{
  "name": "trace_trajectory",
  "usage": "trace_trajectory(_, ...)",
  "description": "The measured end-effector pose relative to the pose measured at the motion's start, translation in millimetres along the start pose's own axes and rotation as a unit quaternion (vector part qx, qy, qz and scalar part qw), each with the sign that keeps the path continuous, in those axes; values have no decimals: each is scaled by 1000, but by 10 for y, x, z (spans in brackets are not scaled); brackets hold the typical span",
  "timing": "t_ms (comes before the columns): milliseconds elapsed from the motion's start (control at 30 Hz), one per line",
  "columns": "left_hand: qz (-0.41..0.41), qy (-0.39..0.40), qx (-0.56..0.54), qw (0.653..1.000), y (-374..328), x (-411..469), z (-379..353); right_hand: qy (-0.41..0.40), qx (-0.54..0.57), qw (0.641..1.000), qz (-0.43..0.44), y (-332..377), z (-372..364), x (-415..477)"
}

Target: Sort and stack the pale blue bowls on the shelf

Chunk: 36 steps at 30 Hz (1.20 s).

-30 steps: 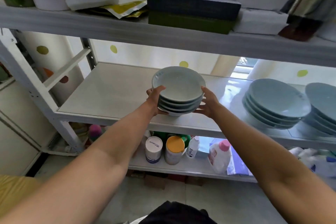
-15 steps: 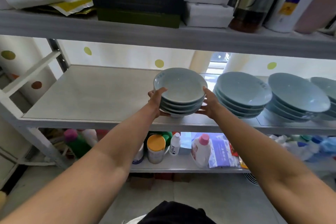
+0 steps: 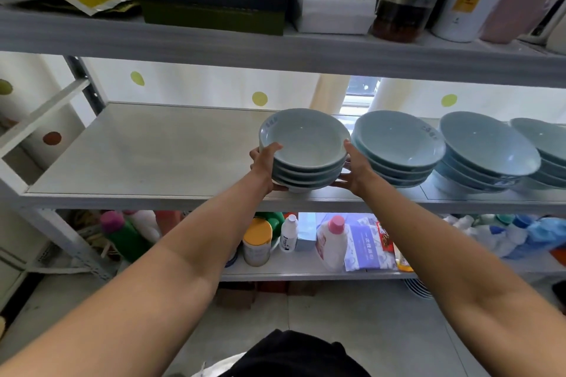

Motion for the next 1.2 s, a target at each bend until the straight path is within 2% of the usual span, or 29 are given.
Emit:
trace_trajectory(667,2,-3,10,1000,42,-115,-113,5,22,1000,12,-41,136,-78)
trace_trajectory(867,1,28,29,999,49,-99,-96,-34,37,999,14,-86,137,-96)
trace_trajectory(1000,-21,59,78,995,-4,-187,-84,-72,56,996,12,-131,108,-158)
trace_trajectory(1200,-59,49,215,974,-45,-362,217,-135,24,990,28,-166,88,-314)
Point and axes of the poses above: each hand's wrist, its own x-axis towards the middle knuckle, its own z-axis out of the back of the hand, y = z × x, the point moved 9 cm from there along x, towards the middle knuckle, and after that the axes turned 6 degrees about z, right-handed, at the moved point
